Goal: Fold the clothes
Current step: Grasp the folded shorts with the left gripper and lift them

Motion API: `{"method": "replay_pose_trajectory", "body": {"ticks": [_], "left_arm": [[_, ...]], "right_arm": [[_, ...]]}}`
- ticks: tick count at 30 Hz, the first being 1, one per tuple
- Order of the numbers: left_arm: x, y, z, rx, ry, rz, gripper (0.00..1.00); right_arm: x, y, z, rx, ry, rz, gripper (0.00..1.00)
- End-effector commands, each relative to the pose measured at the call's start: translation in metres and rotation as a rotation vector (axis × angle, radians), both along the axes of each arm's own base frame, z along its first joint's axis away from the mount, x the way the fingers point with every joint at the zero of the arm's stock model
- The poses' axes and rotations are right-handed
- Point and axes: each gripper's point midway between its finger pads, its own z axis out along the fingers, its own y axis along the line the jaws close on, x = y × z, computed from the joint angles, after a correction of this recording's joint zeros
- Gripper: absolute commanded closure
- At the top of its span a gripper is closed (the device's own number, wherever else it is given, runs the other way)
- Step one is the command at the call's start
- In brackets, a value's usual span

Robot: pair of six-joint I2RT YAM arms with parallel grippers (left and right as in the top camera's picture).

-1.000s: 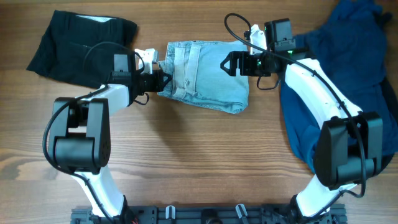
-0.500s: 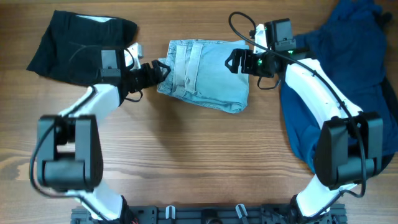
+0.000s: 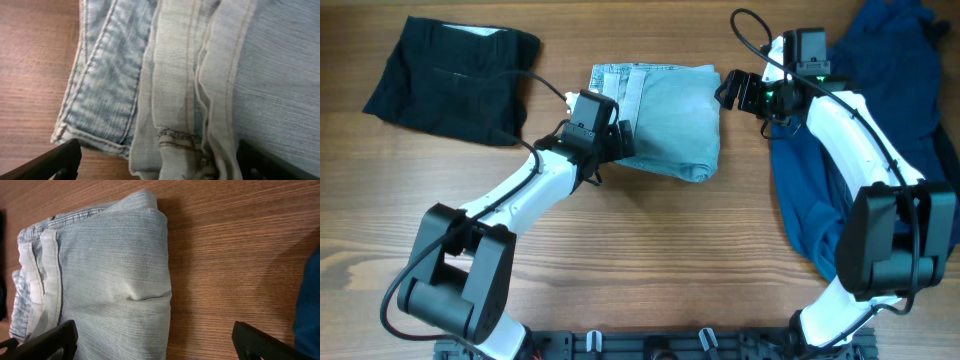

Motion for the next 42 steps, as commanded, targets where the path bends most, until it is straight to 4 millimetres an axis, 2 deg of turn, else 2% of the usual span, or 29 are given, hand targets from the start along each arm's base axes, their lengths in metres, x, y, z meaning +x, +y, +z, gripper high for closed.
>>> {"method": "replay_pose_trajectory", "body": {"ticks": [1, 7, 11, 14, 15, 17, 18, 19, 21, 22, 24, 26, 28, 30, 32, 33, 36, 39, 42], "left_arm": [[-0.002, 0.009, -0.002, -0.001, 0.018, 0.093, 0.00], [-0.006, 0.009, -0.019, -0.030, 0.072, 0.161, 0.00], [-0.003, -0.001, -0.034, -0.083, 0.095, 0.162, 0.00], [0.005, -0.010, -0.038, -0.118, 0.076, 0.149, 0.00], [0.009, -0.014, -0.038, -0.137, 0.065, 0.139, 0.05], [0.012, -0.021, -0.041, -0.148, 0.051, 0.126, 0.22], [0.011, -0.024, -0.045, -0.146, 0.053, 0.120, 0.38], [0.011, -0.026, -0.047, -0.146, 0.053, 0.115, 0.48], [0.014, -0.031, -0.052, -0.152, 0.043, 0.108, 0.54], [0.017, -0.032, -0.056, -0.157, 0.034, 0.106, 0.64], [0.024, -0.034, -0.057, -0.160, 0.006, 0.097, 0.95], [0.035, -0.029, -0.051, -0.125, -0.057, 0.096, 0.96], [0.047, -0.034, -0.039, -0.100, -0.139, 0.024, 0.96], [0.063, -0.033, -0.022, -0.084, -0.237, -0.001, 0.96], [0.072, -0.024, -0.011, -0.078, -0.273, 0.009, 0.96], [0.079, -0.012, -0.003, -0.078, -0.292, 0.037, 0.96], [0.097, 0.036, 0.027, -0.081, -0.354, 0.141, 0.96], [0.117, 0.092, 0.068, -0.095, -0.468, 0.257, 0.96], [0.131, 0.134, 0.109, -0.111, -0.607, 0.339, 0.96]], "right_arm": [[-0.001, -0.002, -0.009, -0.013, 0.021, -0.006, 0.00], [-0.001, -0.002, -0.009, -0.012, 0.021, -0.006, 0.00], [-0.001, -0.001, -0.009, -0.012, 0.021, -0.006, 0.00], [-0.001, -0.001, -0.009, -0.012, 0.021, -0.006, 0.00], [-0.001, -0.001, -0.009, -0.012, 0.021, -0.006, 0.00], [-0.001, -0.002, -0.010, -0.012, 0.022, -0.006, 0.00], [-0.002, -0.002, -0.010, -0.012, 0.025, -0.006, 0.00], [-0.002, -0.002, -0.010, -0.013, 0.026, -0.006, 0.00], [-0.002, -0.002, -0.010, -0.013, 0.028, -0.005, 0.00], [-0.003, -0.002, -0.010, -0.013, 0.029, -0.005, 0.00], [-0.004, -0.002, -0.011, -0.014, 0.036, -0.005, 0.00], [-0.006, -0.002, -0.012, -0.020, 0.041, 0.007, 0.00], [-0.007, -0.002, -0.013, -0.026, 0.042, 0.017, 0.00], [-0.008, -0.003, -0.013, -0.033, 0.043, 0.020, 0.00], [-0.008, -0.003, -0.013, -0.037, 0.039, 0.031, 0.00], [-0.008, -0.003, -0.013, -0.039, 0.038, 0.034, 0.00], [-0.007, -0.003, -0.013, -0.039, 0.035, 0.034, 0.00], [-0.008, -0.003, -0.013, -0.039, 0.038, 0.035, 0.00], [-0.012, -0.003, -0.015, -0.039, 0.057, 0.035, 0.00]]}}
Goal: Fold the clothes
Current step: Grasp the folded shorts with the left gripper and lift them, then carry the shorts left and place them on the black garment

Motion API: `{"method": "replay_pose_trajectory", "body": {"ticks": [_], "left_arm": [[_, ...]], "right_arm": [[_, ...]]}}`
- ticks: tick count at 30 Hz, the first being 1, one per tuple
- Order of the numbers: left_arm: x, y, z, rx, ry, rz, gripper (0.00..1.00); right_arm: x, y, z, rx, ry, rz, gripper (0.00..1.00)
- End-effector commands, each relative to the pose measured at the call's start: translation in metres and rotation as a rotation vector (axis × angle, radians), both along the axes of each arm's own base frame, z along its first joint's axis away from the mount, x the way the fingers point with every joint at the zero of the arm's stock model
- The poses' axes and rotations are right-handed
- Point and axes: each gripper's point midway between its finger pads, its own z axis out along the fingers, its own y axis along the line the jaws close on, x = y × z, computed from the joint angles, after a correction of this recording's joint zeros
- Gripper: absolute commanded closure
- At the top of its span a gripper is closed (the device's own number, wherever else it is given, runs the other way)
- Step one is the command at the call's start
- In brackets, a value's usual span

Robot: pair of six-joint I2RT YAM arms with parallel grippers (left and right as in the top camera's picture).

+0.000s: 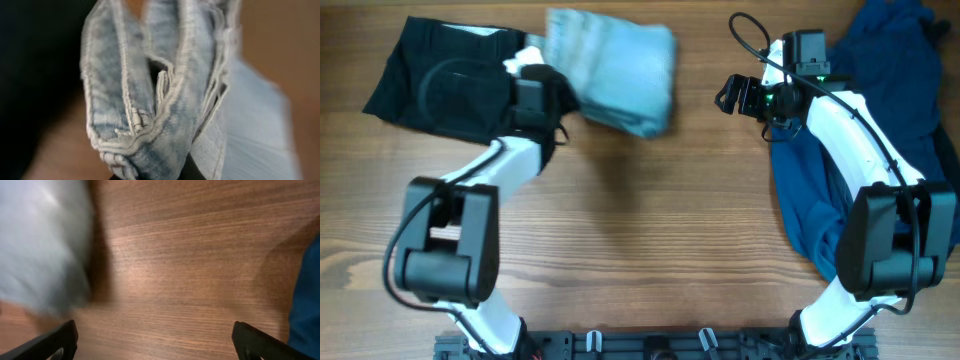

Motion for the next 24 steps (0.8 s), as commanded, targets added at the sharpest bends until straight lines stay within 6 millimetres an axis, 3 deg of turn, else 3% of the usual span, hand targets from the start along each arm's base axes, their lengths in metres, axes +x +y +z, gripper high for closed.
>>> {"method": "replay_pose_trajectory", "body": {"ticks": [1, 6, 9, 11, 14, 17, 24], "left_arm": [[0.017, 0.046, 0.072, 0.002, -0.207, 0.108, 0.96], [0.020, 0.122, 0.099, 0.035, -0.317, 0.295, 0.96], [0.021, 0.148, 0.118, 0.036, -0.399, 0.343, 0.96], [0.023, 0.152, 0.138, 0.033, -0.454, 0.348, 0.96], [0.034, 0.135, 0.178, 0.052, -0.529, 0.241, 0.96], [0.040, 0.136, 0.217, 0.099, -0.574, 0.228, 0.96], [0.040, 0.161, 0.307, 0.203, -0.705, 0.300, 0.96]], "right_arm": [[-0.004, -0.002, -0.011, -0.021, 0.028, 0.012, 0.00], [-0.011, -0.002, -0.014, -0.025, 0.058, 0.014, 0.00], [-0.011, -0.002, -0.014, -0.023, 0.060, 0.012, 0.00], [-0.012, -0.002, -0.014, -0.019, 0.064, 0.013, 0.00], [-0.012, 0.000, -0.013, -0.010, 0.064, 0.018, 0.00], [-0.014, 0.000, -0.014, -0.010, 0.071, 0.020, 0.00], [-0.016, 0.000, -0.015, -0.012, 0.082, 0.022, 0.00]]}}
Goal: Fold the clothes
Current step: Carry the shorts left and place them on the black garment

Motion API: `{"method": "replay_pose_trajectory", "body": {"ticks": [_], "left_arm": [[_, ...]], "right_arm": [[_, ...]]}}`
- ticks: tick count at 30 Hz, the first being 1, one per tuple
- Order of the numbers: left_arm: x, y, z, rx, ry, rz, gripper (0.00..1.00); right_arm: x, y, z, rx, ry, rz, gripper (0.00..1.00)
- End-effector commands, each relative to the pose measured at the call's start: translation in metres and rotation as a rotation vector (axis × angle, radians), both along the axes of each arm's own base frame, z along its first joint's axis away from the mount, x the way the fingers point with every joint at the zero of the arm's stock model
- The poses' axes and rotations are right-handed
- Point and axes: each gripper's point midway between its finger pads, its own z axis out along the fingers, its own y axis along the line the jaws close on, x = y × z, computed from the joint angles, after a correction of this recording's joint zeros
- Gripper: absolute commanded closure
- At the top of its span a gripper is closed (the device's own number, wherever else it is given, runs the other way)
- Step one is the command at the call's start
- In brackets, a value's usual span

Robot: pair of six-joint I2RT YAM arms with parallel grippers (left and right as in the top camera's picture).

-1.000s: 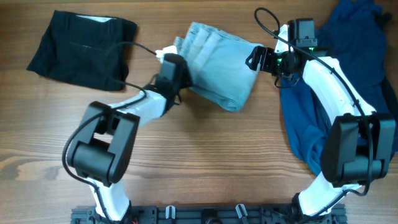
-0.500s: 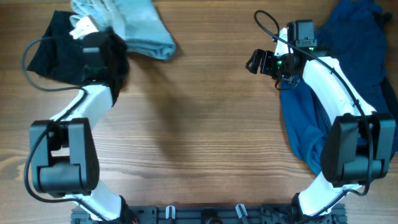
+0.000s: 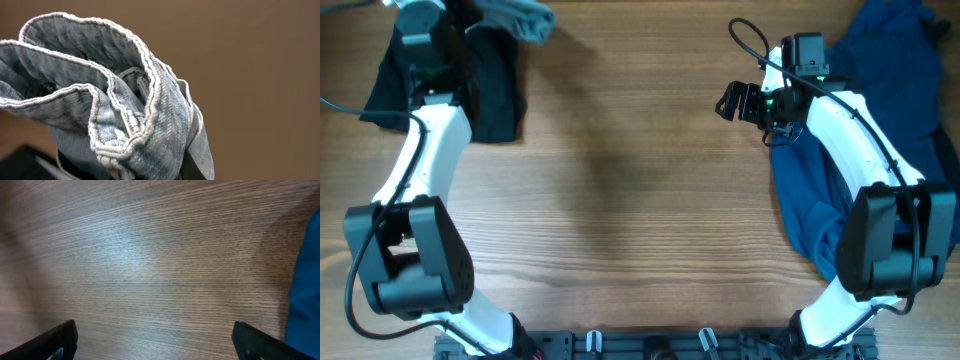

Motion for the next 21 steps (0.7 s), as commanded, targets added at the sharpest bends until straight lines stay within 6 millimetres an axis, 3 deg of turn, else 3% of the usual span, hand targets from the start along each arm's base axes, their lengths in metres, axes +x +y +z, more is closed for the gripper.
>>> {"method": "replay_pose_trajectory", "body": {"ticks": [1, 8, 11, 16, 21], "left_arm": [[-0.021, 0.020, 0.097, 0.080, -0.180, 0.069, 0.96], [-0.031, 0.064, 0.092, 0.091, -0.150, 0.189, 0.96], [-0.038, 0.082, 0.078, 0.074, -0.096, 0.314, 0.96], [-0.031, 0.092, 0.046, 0.040, -0.035, 0.371, 0.96], [-0.019, 0.094, 0.027, -0.042, -0.062, 0.378, 0.96]], "right_arm": [[-0.002, 0.001, -0.008, -0.009, 0.015, 0.025, 0.00], [-0.003, 0.001, -0.008, -0.008, 0.016, 0.031, 0.00], [-0.003, 0.004, -0.007, 0.007, 0.016, 0.038, 0.00], [-0.003, 0.006, -0.007, 0.018, 0.011, 0.052, 0.00], [-0.003, 0.006, -0.006, 0.016, 0.008, 0.056, 0.00]]}}
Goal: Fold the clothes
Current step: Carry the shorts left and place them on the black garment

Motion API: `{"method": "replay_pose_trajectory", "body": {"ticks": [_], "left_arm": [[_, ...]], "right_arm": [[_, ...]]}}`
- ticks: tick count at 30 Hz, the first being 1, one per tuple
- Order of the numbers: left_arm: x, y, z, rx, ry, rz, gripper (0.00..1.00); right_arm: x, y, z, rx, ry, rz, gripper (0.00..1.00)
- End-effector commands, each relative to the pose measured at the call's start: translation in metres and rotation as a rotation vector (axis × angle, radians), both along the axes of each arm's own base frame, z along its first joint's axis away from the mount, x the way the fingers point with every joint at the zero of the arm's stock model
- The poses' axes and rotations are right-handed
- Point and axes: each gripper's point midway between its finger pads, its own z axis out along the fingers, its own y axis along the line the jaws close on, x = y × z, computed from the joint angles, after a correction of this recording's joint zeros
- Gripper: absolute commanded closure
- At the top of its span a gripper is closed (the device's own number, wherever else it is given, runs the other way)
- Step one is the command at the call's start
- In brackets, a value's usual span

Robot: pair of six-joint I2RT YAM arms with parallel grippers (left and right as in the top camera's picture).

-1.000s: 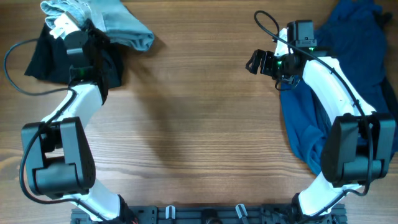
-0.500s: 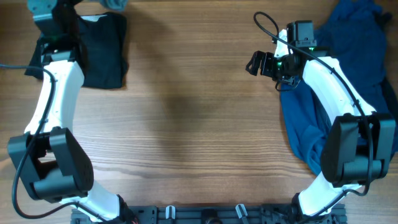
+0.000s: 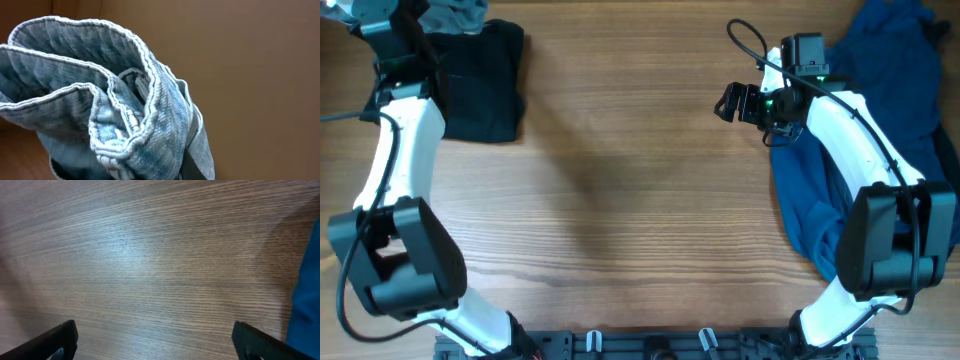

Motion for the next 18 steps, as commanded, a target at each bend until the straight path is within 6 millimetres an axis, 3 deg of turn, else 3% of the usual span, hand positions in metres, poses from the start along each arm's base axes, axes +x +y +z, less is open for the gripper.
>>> {"method": "replay_pose_trajectory", "body": {"ticks": [1, 5, 7, 10, 18], "left_arm": [[0.006, -0.001, 0.014, -0.060, -0.099, 0.018, 0.96], [0.021, -0.022, -0.022, -0.079, -0.008, -0.019, 0.96], [0.020, -0.029, -0.043, -0.106, 0.074, -0.009, 0.96], [-0.003, -0.024, -0.082, -0.101, 0.273, 0.106, 0.94], [-0.060, -0.020, -0.152, -0.104, 0.695, 0.173, 0.95]], "right_arm": [[-0.001, 0.004, -0.007, 0.013, 0.012, 0.028, 0.00], [-0.001, 0.004, -0.007, 0.013, 0.011, 0.029, 0.00], [-0.001, 0.004, -0.006, 0.013, 0.008, 0.029, 0.00], [0.001, 0.004, -0.006, 0.013, -0.001, 0.029, 0.00], [0.003, 0.005, -0.005, 0.006, -0.018, 0.049, 0.00]]}}
